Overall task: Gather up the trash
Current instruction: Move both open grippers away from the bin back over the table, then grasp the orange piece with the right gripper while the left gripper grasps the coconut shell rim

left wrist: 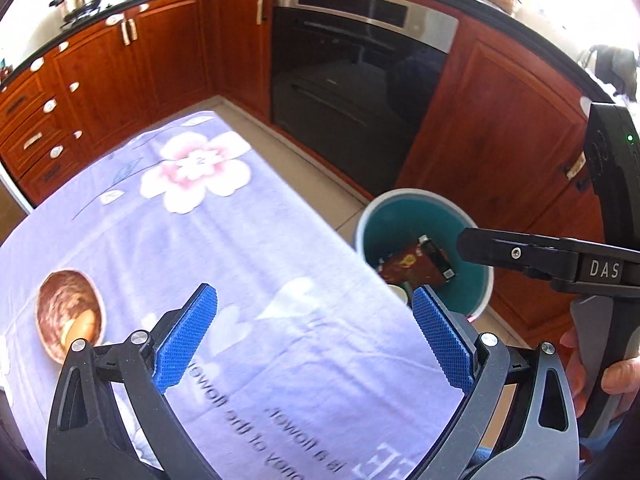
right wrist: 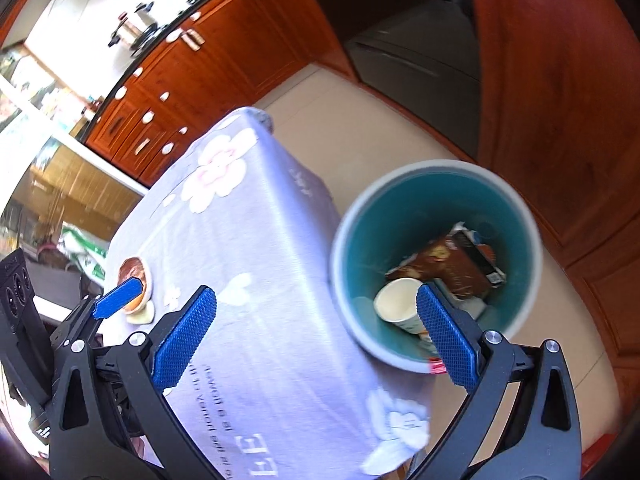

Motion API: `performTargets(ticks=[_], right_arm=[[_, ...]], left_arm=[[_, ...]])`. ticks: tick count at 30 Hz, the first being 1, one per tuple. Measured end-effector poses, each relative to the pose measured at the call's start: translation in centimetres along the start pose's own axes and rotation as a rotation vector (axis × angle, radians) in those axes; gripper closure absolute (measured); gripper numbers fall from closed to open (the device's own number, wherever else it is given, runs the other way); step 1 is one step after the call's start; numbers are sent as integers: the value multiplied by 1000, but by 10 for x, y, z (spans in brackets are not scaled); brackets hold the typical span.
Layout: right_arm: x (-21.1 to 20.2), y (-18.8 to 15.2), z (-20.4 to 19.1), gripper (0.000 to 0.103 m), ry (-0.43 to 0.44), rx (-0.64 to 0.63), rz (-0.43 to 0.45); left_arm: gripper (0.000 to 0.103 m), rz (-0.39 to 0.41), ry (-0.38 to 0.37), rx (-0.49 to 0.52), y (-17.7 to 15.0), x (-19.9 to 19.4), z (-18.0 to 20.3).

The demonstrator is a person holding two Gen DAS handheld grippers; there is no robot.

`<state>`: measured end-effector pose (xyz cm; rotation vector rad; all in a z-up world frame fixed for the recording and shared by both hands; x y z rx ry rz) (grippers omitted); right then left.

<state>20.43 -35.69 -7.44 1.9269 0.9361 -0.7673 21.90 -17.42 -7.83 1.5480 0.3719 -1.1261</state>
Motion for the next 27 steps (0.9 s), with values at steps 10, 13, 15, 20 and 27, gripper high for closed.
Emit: performTargets(ticks=[10, 13, 15, 20, 27], right_arm=[[17, -7, -92, 7, 22, -119, -39], [27, -12, -122, 7, 40, -153, -57], [36, -16, -143, 7, 55, -179, -77], [62, -27, -198, 7, 154, -248, -127], [104, -44, -266, 45, 200, -362, -193]], left_arm=[[4, 62, 37, -97, -21, -39, -76], [4, 74, 59, -120, -31, -51, -102], [4, 79, 79, -138, -38, -57, -122], [4, 81, 134, -210, -62, -69, -177], [4, 47, 150, -281, -86, -66, -229]])
Point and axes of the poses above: each gripper's, at about its wrist camera, not at the fingertips, and x roughly the way its jaws point, z to its right, y to its top, the point moved 7 cm from there along x, roughly the way its jaws point, and after that the axes turned 1 degree about z, right-handed, at the moved point
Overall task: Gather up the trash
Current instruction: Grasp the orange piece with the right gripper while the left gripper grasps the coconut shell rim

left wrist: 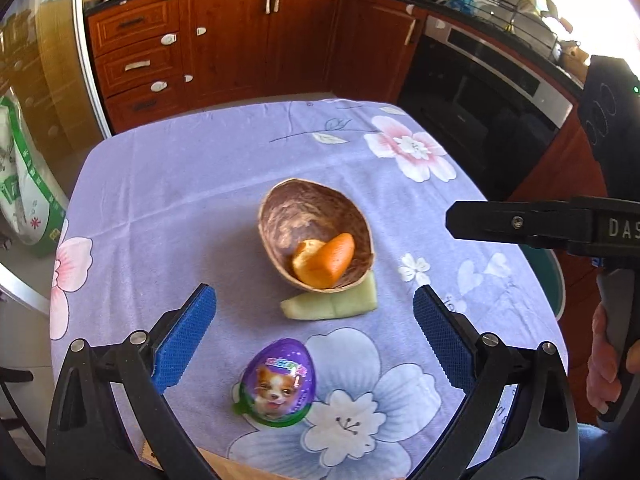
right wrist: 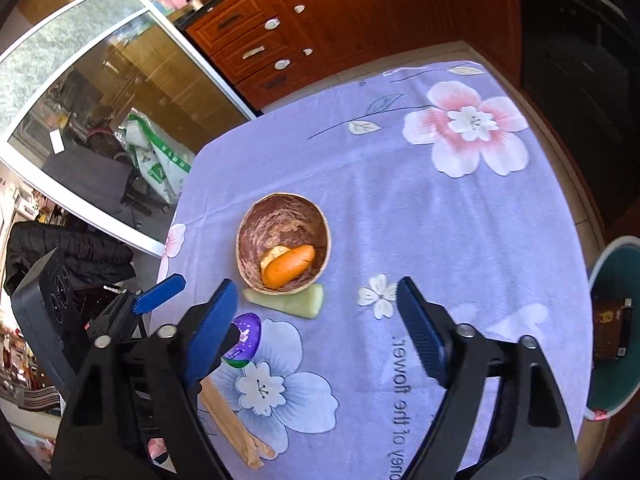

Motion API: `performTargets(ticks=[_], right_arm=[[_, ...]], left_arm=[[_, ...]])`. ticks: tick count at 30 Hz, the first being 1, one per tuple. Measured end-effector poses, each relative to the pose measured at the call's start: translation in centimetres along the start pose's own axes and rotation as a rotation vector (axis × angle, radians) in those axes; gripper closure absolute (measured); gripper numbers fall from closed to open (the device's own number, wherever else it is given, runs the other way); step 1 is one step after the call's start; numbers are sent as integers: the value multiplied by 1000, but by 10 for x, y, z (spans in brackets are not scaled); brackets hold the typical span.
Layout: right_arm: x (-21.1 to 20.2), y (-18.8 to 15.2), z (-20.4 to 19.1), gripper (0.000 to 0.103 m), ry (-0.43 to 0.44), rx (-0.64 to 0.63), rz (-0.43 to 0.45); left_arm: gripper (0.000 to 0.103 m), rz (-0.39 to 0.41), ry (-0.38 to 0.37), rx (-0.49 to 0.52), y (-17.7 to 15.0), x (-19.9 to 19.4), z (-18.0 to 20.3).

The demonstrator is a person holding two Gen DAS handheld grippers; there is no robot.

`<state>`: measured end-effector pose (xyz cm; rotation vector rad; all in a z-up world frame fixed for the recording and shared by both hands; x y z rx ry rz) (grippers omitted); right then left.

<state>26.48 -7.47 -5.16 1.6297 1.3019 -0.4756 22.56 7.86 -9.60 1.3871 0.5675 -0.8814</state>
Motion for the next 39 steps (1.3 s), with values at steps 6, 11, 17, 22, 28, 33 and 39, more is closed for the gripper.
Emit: performTargets(ticks=[6, 11, 17, 22, 28, 33, 39], right_arm=[[51, 2, -26, 64, 34, -40, -107], [79, -1, -36, 64, 53, -47, -169], [99, -1, -33, 63, -10, -57, -200], [111, -1, -27, 48, -36, -51, -210], [118, 0, -30, 52, -61, -79, -173], [110, 2, -37, 83, -61, -136, -133], [85, 16, -31, 84, -37, -115, -78]], left_arm=[[4, -44, -17, -13, -5, 18, -24], [4, -74, -26, 5, -8, 32, -31], [4, -87, -43, 0, -6, 42, -36], [4, -93, -58, -19, -6, 46, -41], [4, -95, -61, -20, -4, 48, -41], [4, -102, -61, -21, -3, 51, -38], [4, -83, -45, -26, 8, 54, -37]])
Point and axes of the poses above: each gripper's, at about its wrist camera, not at the fingertips, and x roughly the way its jaws point, z to its right, y to its top, the point moved 7 cm from there along x, roughly the way its jaws point, and after that the axes turned 1 degree about z, right-handed, at the moved point
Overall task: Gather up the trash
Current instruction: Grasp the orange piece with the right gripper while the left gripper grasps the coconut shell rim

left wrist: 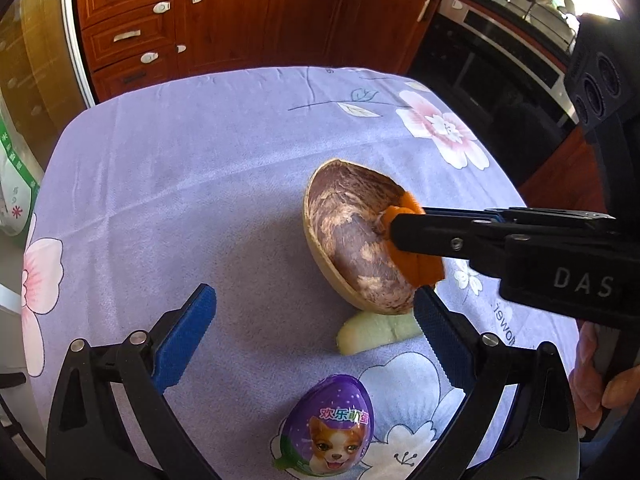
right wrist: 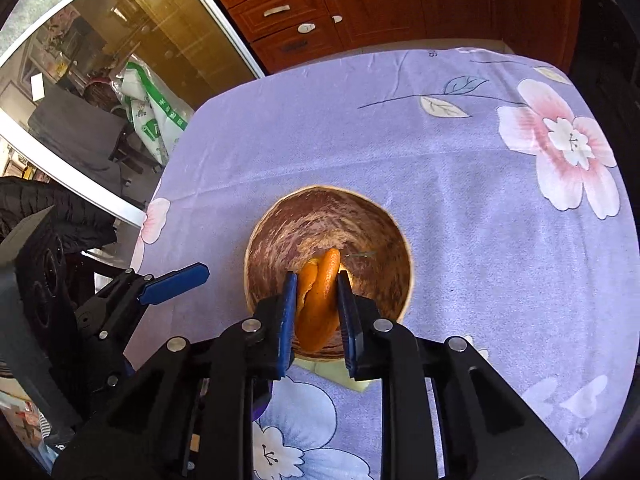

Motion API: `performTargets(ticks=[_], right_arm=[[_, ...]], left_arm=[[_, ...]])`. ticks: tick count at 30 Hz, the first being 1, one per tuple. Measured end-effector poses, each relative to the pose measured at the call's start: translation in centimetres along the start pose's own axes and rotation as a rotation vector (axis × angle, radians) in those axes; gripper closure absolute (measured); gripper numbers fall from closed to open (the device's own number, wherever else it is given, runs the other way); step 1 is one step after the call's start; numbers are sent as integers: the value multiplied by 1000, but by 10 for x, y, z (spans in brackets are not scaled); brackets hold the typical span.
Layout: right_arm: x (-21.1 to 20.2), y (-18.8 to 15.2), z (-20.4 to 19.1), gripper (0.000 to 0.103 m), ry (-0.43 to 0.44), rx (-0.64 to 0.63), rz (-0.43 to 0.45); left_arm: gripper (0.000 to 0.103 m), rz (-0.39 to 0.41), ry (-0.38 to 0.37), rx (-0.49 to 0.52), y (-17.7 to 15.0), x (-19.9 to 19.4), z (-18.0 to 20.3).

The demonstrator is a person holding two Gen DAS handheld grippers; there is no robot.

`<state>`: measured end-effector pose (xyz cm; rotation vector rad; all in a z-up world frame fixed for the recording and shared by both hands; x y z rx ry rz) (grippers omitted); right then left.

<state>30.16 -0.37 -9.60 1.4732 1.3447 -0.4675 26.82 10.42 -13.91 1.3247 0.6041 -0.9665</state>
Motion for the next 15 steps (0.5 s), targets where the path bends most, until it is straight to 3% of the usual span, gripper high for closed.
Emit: performTargets(ticks=[6, 9, 15], right_arm=[[-23, 8, 20, 84, 15, 57, 48], [-27, 10, 27, 84, 36, 83, 57], [-31, 8, 36, 84, 40, 95, 65]], left_arm=[[5, 7, -18, -46, 16, 5, -3], [12, -9, -13, -31, 21, 14, 1], [43, -53, 0, -22, 17, 33, 6]])
Point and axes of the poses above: each gripper's, at about its wrist camera, not at the fingertips, and x roughly the way its jaws point, z to its right, y to its top, the point moved 7 cm from there along x, roughly the way its jaws point, and after that the axes turned 1 degree about z, right-handed, at the moved point
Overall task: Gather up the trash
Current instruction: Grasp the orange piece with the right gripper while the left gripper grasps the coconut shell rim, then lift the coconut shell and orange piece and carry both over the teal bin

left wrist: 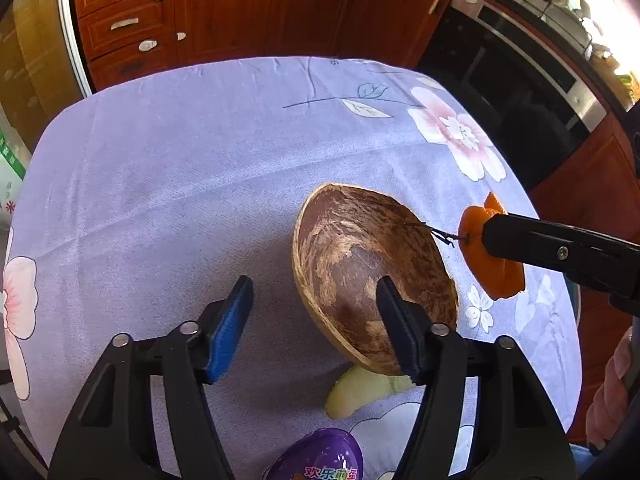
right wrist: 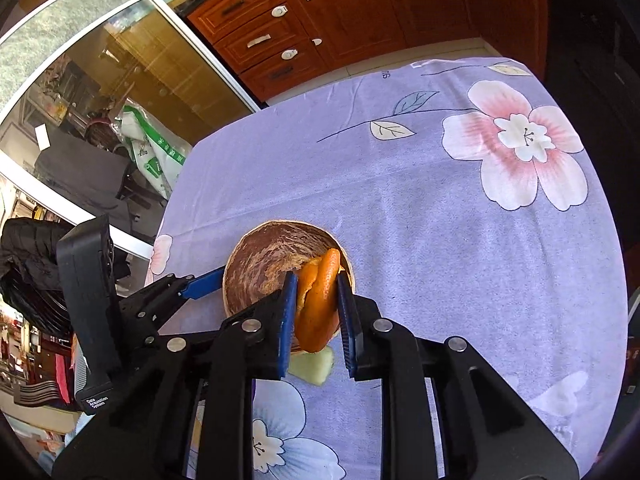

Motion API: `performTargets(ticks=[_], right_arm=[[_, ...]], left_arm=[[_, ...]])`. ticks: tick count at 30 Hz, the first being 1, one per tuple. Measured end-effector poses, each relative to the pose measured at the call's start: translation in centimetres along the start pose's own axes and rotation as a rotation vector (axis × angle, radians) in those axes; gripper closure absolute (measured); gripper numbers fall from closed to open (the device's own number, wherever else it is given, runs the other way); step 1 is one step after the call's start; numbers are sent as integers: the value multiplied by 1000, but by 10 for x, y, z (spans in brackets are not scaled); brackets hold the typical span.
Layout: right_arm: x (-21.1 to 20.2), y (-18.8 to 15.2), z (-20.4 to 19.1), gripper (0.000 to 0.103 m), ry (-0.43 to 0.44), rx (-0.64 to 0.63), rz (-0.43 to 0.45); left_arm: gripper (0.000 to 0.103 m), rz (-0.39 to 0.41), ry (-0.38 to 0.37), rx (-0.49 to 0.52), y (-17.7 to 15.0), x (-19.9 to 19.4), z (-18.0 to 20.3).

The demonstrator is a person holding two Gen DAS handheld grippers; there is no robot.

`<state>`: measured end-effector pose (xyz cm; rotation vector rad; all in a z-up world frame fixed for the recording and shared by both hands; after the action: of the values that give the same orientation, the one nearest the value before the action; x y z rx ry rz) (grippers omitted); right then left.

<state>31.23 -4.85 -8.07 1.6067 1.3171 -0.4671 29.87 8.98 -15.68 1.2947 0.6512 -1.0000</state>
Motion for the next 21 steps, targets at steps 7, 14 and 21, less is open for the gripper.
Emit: performTargets(ticks=[7, 14, 21], right_arm=[[-6, 0, 8, 84, 18, 15, 12], [-21, -3, 14, 84, 24, 23, 33], [-49, -6, 16, 84, 22, 14, 79]], left_arm=[[83, 33, 49, 40, 4, -2, 10], [91, 97, 106, 83, 10, -22, 29], [92, 133, 138, 96, 16, -40, 45]])
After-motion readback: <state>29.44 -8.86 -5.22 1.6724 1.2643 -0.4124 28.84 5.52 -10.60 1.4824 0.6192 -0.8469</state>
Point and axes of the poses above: each gripper's, at about its wrist camera, not at the fingertips, and x roughly the way its jaws point, z to its right, y to its top, the point moved 7 cm from there along x, roughly the way its jaws point, and after that the axes turned 1 degree about z, right-handed, at the moved point
